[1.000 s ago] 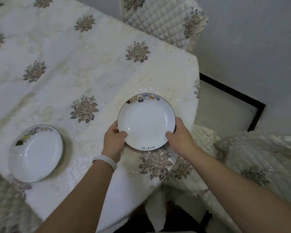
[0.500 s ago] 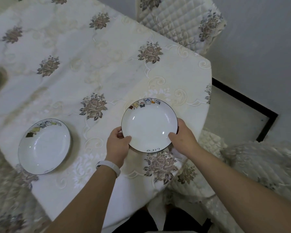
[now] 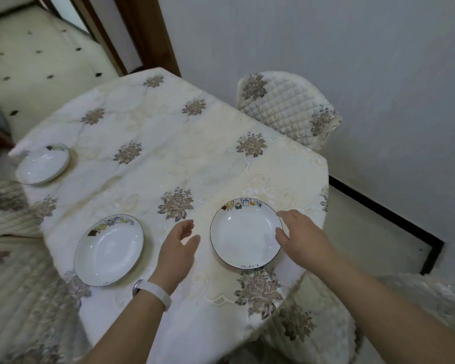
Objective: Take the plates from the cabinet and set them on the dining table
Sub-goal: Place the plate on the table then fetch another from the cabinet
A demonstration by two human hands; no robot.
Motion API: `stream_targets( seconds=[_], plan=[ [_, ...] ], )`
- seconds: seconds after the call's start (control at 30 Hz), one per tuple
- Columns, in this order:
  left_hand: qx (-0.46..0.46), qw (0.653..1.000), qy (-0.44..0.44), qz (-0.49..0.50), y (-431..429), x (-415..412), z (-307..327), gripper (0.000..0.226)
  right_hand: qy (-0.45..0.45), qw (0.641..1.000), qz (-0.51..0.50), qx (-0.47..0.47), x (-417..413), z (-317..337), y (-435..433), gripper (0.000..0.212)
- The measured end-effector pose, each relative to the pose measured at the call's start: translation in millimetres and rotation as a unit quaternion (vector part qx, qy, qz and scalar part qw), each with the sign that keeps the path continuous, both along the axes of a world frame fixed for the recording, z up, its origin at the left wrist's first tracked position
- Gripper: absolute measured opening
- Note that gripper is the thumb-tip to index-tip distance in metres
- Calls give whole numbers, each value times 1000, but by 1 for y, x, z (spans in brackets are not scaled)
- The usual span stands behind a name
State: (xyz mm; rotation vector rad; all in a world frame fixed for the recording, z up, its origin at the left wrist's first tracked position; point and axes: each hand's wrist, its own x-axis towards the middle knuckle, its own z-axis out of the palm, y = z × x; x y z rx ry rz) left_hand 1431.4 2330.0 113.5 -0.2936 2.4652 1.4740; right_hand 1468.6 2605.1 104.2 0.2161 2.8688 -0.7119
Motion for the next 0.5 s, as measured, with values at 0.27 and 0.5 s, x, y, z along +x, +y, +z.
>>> stream_targets(
  seconds=[0.27, 0.5],
  plan=[
    [-222, 958, 180, -33, -49, 43, 85, 38, 167, 956, 238, 29, -16, 57, -77, 48],
    [-323, 931, 169, -27, -118, 127, 88, 54, 187, 916, 354, 38, -1, 88, -156, 46]
  ],
)
